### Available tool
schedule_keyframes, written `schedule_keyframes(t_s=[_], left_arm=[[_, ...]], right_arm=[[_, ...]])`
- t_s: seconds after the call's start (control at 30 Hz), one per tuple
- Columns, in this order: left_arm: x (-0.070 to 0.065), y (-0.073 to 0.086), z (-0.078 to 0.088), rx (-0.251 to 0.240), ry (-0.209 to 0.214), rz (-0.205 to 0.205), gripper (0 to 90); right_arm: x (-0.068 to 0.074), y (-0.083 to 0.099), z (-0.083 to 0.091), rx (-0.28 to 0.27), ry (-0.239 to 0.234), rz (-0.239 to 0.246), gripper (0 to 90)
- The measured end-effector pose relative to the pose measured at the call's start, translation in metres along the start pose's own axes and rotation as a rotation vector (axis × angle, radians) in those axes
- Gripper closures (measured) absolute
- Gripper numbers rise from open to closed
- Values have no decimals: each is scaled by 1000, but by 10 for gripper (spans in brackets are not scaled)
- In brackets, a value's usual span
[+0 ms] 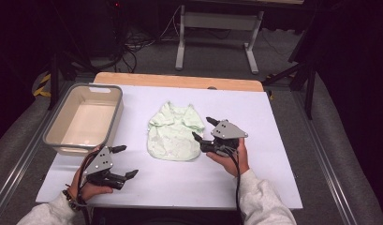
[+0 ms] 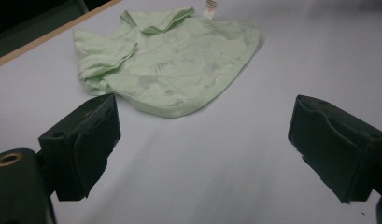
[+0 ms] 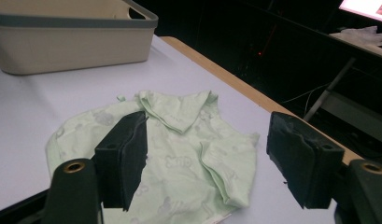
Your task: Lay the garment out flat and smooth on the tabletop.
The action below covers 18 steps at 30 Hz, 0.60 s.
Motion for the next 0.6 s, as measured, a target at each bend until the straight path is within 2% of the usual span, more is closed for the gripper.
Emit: schedule_keyframes(t_s=[0.2,0.4,0.43,0.5,0.6], left_arm=[[-1,1,-1,4,3,3,96],[0,1,-1,6,1,2,96],[0,1,-1,10,-3,-1,96],[-1,0,0,6,-4,-4,96],[-1,0,0,7,-3,-6,96]], right_arm=[[7,7,5,16,6,20,197],[12,11,12,10,-3,28,192],[16,14,16,12,-20,28,189],[19,16,19,11,-27,48,189],[21,21,25,15,-33,37,185]])
Point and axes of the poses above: each handheld gripper's, and its own axes: z roughly backward along the jaws, y roughly out of its underside, x roughly to its left, the point moved 9 cm from there along -z, roughly forward along the jaws, and after that the axes turned 9 degrees about y, right-handed, at the moved point
